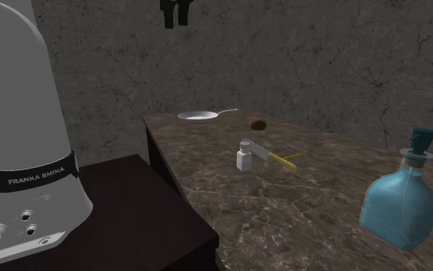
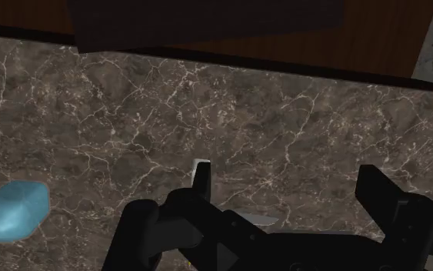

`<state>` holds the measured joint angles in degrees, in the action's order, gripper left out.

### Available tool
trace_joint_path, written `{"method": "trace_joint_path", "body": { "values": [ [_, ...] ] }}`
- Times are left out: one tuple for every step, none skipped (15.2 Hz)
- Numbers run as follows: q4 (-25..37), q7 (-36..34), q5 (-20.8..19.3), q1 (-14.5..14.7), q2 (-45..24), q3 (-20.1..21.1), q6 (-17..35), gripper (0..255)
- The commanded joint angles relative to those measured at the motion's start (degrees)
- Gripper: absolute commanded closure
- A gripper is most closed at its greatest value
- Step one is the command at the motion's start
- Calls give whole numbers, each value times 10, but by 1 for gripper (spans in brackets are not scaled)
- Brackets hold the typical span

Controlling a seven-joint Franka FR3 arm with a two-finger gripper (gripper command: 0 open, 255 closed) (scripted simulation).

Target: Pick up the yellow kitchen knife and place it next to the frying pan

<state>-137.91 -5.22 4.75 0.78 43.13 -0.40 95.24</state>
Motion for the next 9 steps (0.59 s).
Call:
{"method": "trace_joint_path", "body": {
  "values": [
    [0,0,0,0,0,0,0,0],
    [-10,26,-7,3,-8,-10,17,0],
    [-19,53,-14,6,-17,-20,34,0],
    [-26,79,-20,9,-27,-30,52,0],
    [-33,104,-27,12,-39,-40,70,0],
    [-39,130,-33,15,-51,-50,88,0],
    [-43,156,-38,18,-65,-60,106,0],
    [-47,182,-43,21,-80,-70,125,0],
    [-49,207,-47,24,-96,-80,143,0]
  ]
}}
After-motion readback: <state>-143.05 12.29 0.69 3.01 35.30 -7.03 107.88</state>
